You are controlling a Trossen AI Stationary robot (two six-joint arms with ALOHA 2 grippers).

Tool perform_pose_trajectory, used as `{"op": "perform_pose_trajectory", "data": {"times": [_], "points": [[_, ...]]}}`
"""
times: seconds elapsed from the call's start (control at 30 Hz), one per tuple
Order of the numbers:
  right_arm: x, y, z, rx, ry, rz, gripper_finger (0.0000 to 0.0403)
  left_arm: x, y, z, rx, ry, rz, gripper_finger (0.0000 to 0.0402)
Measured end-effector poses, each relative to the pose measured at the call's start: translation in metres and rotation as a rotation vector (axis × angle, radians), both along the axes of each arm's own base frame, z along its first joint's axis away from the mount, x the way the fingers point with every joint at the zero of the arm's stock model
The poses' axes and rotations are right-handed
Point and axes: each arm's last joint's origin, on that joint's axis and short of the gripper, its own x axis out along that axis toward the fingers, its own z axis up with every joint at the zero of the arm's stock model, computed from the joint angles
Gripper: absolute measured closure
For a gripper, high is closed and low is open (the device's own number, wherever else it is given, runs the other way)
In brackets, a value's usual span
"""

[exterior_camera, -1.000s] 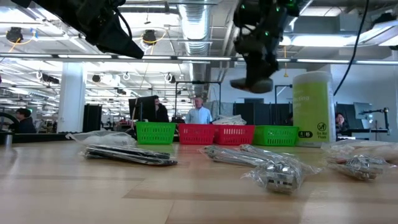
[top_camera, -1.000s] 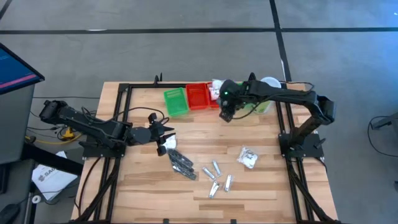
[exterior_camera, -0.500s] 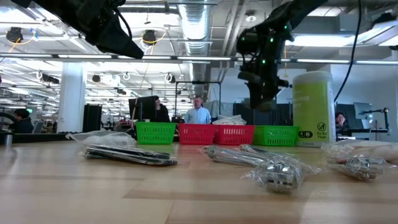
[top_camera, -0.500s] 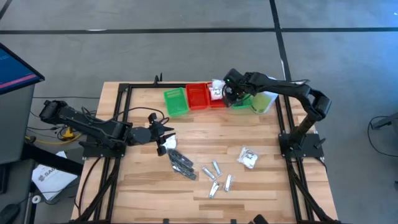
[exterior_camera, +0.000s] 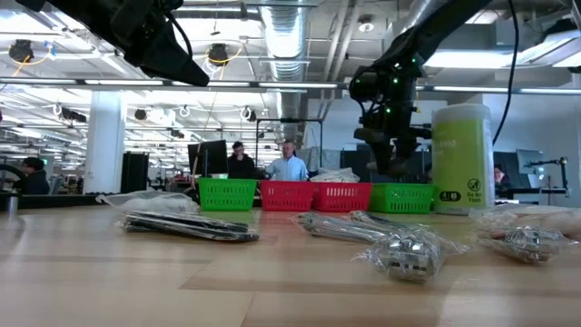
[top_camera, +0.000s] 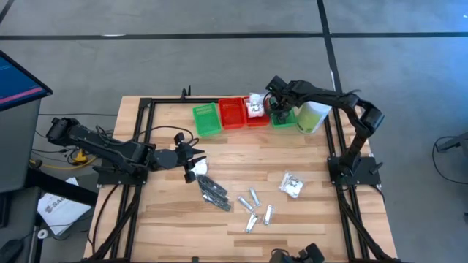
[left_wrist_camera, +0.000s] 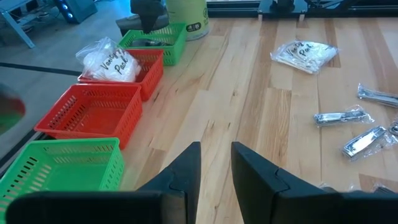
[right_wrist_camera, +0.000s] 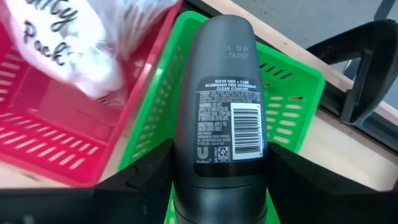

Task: Pick & Place Travel size toiletries
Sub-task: Put the gray deodorant into the right green bin, then put the white cotton pack into the right red bin

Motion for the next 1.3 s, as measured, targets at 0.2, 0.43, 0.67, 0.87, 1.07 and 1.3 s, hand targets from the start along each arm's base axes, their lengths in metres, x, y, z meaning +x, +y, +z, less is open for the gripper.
{"op": "perform_pose_trajectory", "data": {"times": [0.2, 0.43, 0.67, 0.87, 1.07, 1.3], "points": [[0.0002, 0.0002, 0.0004, -0.002, -0.002, 0.000, 0.0172, 0.0000, 0.0000, -0.0001, -0.002, 0.000, 0.001, 0.0321], [0.0011, -0.0015, 0.0011, -0.028, -0.004, 0.001, 0.0176, -0.0001, 0.0001, -0.0001, -0.001, 0.001, 0.001, 0.0321], [0.0015, -0.0018, 0.0013, -0.032, -0.003, 0.016, 0.0166, -0.0001, 0.0000, -0.0001, -0.001, 0.001, 0.001, 0.0321], [0.0028, -0.0020, 0.0016, -0.039, -0.014, 0.014, 0.0163, -0.0001, 0.0000, -0.0002, -0.002, 0.001, 0.001, 0.0321], [0.0041, -0.0027, 0.0022, -0.050, -0.021, 0.030, 0.0163, -0.0001, 0.0000, -0.0002, -0.002, 0.001, 0.001, 0.0321], [0.0045, -0.0024, 0.0020, -0.050, -0.015, 0.048, 0.0162, 0.0000, 0.0000, 0.0000, -0.002, 0.000, 0.001, 0.0321]]}}
